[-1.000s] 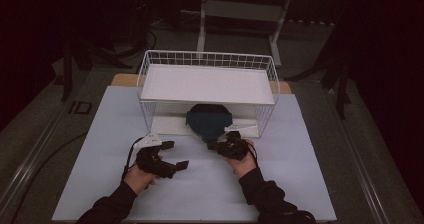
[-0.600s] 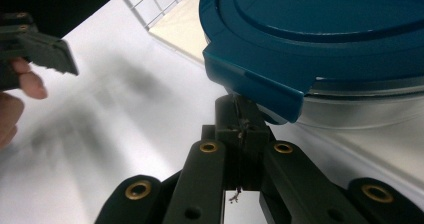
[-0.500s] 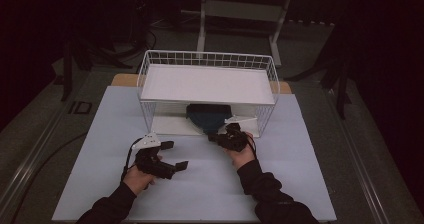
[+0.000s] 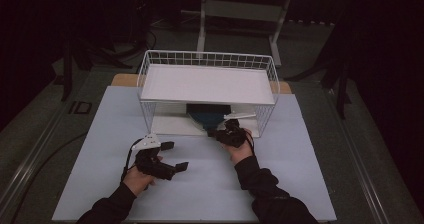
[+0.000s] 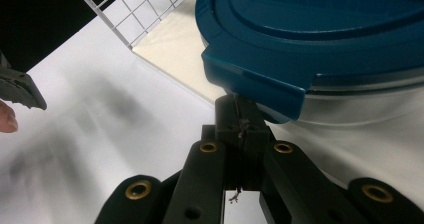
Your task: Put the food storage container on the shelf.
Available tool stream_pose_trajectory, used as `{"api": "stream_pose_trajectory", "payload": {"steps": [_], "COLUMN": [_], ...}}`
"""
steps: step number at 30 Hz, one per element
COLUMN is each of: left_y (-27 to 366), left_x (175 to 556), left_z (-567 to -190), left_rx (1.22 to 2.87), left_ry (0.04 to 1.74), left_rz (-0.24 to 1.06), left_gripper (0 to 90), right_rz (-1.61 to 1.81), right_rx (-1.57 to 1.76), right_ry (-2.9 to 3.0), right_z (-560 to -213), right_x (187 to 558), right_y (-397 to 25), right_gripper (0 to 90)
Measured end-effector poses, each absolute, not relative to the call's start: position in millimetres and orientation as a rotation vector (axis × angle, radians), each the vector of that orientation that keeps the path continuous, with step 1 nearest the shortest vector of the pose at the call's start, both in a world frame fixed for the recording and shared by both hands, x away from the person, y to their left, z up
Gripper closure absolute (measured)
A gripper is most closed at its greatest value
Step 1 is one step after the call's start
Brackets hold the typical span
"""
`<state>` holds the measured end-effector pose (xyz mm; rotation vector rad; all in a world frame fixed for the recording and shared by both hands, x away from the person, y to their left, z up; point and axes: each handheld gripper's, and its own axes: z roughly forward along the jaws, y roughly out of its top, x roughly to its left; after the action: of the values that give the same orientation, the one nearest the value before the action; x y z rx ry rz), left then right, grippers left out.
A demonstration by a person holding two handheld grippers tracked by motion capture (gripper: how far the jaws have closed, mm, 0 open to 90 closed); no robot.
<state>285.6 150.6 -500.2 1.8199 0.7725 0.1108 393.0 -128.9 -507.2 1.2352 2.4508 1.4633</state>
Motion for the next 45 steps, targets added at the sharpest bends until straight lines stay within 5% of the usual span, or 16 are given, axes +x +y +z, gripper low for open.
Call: {"api": "stream_pose_trajectory", "payload": {"steps": [12, 19, 27, 31, 45], "left_y": [153.6, 158.3, 159.9, 159.1, 157.9], "left_x": [280.7, 273.3, 268.1, 265.4, 259.7], "left_z": [-494.0, -488.2, -487.7, -487.4, -488.5], "left_rx": [1.809, 1.793, 1.794, 1.797, 1.809], "left_ry": [0.759, 0.754, 0.75, 0.74, 0.718], "left_rz": [0.119, 0.125, 0.108, 0.103, 0.091], "left_gripper": [0.6, 0.6, 0.6, 0.6, 0.6], "right_rz": [1.506, 1.506, 1.493, 1.498, 1.449], "right_rx": [1.187, 1.156, 1.117, 1.109, 1.074], "right_ry": [2.469, 2.458, 2.454, 2.445, 2.377], "right_z": [-500.4, -497.8, -503.6, -506.8, -505.8], "right_x": [380.6, 357.3, 331.8, 322.7, 292.0], "right_y": [-129.6, -139.7, -152.0, -159.3, -201.3], "right_gripper": [85.7, 60.0, 20.6, 14.8, 14.9]}}
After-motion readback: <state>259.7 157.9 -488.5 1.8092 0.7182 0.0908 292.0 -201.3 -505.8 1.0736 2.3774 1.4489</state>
